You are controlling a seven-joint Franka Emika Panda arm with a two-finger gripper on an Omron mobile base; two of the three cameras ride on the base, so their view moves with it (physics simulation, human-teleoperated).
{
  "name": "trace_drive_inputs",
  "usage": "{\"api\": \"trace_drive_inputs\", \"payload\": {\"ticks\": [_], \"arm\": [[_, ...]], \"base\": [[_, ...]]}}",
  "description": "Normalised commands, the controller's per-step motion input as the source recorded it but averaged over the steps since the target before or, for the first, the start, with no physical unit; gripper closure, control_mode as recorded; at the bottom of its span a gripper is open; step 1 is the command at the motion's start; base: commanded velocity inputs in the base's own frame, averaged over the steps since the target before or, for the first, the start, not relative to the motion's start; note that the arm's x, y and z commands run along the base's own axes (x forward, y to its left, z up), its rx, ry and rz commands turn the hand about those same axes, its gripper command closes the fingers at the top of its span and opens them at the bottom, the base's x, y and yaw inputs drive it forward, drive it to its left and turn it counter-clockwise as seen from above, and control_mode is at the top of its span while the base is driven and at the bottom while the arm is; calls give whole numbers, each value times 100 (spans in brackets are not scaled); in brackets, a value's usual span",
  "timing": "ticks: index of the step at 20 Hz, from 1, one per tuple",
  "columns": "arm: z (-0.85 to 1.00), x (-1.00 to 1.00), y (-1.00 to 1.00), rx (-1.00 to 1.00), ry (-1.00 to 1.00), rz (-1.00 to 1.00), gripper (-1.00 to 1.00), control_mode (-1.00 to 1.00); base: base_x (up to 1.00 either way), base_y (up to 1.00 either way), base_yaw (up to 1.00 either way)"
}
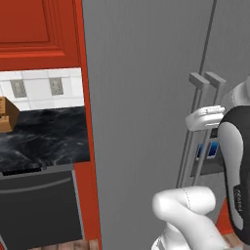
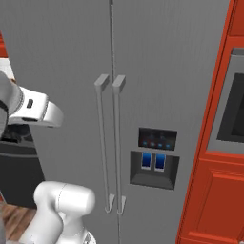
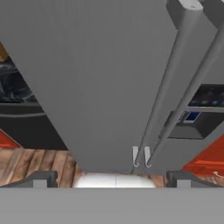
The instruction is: Take the cupcake and cake from the fridge and place them on the empty tray on the dining counter.
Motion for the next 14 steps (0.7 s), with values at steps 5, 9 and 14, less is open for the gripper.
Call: {"api": "trace_drive_inputs", "payload": {"ticks": [5,9,14], "arm": [[0,0,0,0,0,0,-100,100],[0,0,0,0,0,0,-100,100],[0,0,0,0,0,0,-100,100]], "base": [[-50,-52,0],[-91,-59,0],[-79,-21,0]]}}
